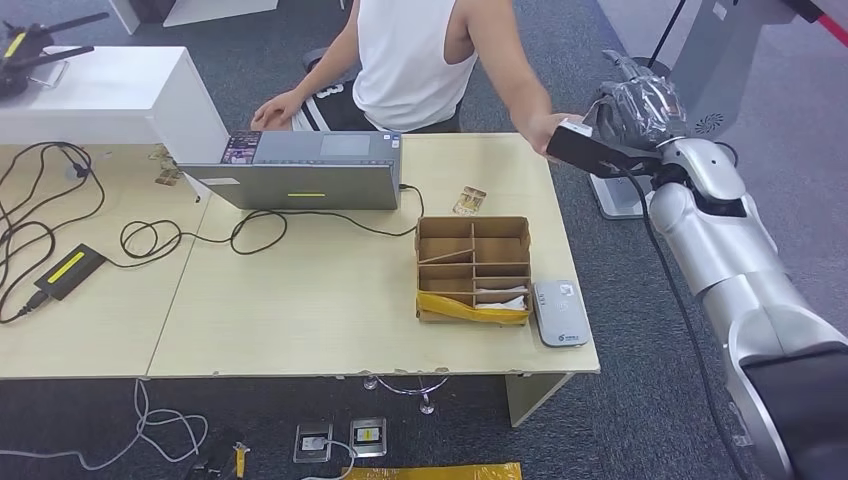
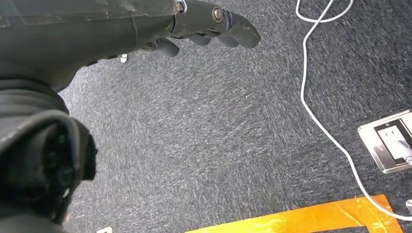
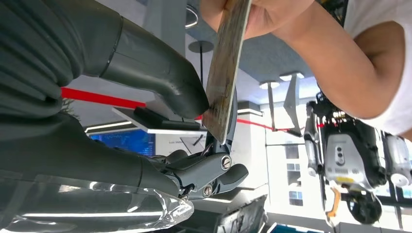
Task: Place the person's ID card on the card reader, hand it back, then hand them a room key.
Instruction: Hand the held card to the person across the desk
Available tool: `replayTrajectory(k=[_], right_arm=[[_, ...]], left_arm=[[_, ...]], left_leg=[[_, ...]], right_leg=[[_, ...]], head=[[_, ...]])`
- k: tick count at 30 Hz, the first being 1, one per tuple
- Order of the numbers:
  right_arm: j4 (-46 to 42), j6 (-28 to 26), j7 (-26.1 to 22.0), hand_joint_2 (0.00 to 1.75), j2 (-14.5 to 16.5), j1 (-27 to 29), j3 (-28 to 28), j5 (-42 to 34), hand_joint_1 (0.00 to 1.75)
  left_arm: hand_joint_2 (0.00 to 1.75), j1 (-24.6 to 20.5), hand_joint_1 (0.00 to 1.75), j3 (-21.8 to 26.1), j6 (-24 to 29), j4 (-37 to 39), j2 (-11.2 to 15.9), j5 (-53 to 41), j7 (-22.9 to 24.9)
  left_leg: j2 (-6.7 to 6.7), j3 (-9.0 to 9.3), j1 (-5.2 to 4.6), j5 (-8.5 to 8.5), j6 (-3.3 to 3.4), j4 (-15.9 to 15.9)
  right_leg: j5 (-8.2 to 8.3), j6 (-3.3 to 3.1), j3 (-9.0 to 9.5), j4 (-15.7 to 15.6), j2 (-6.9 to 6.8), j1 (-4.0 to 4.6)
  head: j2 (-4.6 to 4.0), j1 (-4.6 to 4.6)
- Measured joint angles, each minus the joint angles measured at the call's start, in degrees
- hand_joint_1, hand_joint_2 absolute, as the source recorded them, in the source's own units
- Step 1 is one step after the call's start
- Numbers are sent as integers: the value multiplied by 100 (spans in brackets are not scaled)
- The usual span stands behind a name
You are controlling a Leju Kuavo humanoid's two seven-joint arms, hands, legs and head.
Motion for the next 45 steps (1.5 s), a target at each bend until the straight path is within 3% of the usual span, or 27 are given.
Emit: replayTrajectory(k=[5,6,10,21,25,28,33,37,41,45], right_arm=[[385,3,-2,175,83,-46,123,27,175],[425,3,-5,175,95,-46,141,31,168],[566,-8,-8,175,149,-46,202,53,0],[888,-129,-19,175,260,-14,374,106,0],[892,-641,-45,175,232,40,347,-242,0],[667,-1222,-55,175,43,114,183,-712,0],[-365,-2178,-67,175,-677,462,-445,-1147,0],[-1167,-2467,-325,175,-1435,870,-1403,-1340,0],[-1443,-2483,-1241,175,-2274,1500,-2892,-998,0],[-1454,-2481,-2273,175,-2868,2181,-4624,85,0]], left_arm=[[0,1,0,-5,0,0,2,13,0],[0,2,0,-5,0,0,3,21,0],[0,4,0,-6,2,0,7,50,0],[0,43,0,-6,7,0,33,106,0],[0,118,0,-6,75,1,39,160,-10],[0,207,0,-6,157,3,53,180,-44],[0,351,0,-6,293,8,61,239,-65],[0,503,0,-6,401,10,77,351,-137],[0,659,0,-2,470,11,132,463,-211],[0,788,0,9,569,17,184,573,-234]], left_leg=[[0,0,0,0,0,0],[0,0,0,0,0,0],[0,0,0,0,0,0],[1,-2,0,0,0,0],[2,0,0,0,0,4],[0,0,-1,0,0,12],[-3,-11,-1,-4,3,27],[-5,-16,-1,-14,16,40],[-25,-22,0,-26,34,46],[-12,-35,-6,-35,43,47]], right_leg=[[0,0,0,0,-1,0],[0,0,0,0,-1,0],[0,0,0,0,0,0],[0,0,-3,0,1,0],[0,0,-5,-1,3,0],[0,0,-7,-1,-2,0],[0,1,-8,-3,-6,0],[-1,2,-10,-10,-9,0],[-6,9,0,-17,-36,1],[-7,12,-14,-17,-27,-4]], head=[[0,0],[0,0],[0,0],[-1,0],[-1,-1],[0,0],[0,-1],[0,-1],[0,-1],[0,-2]])
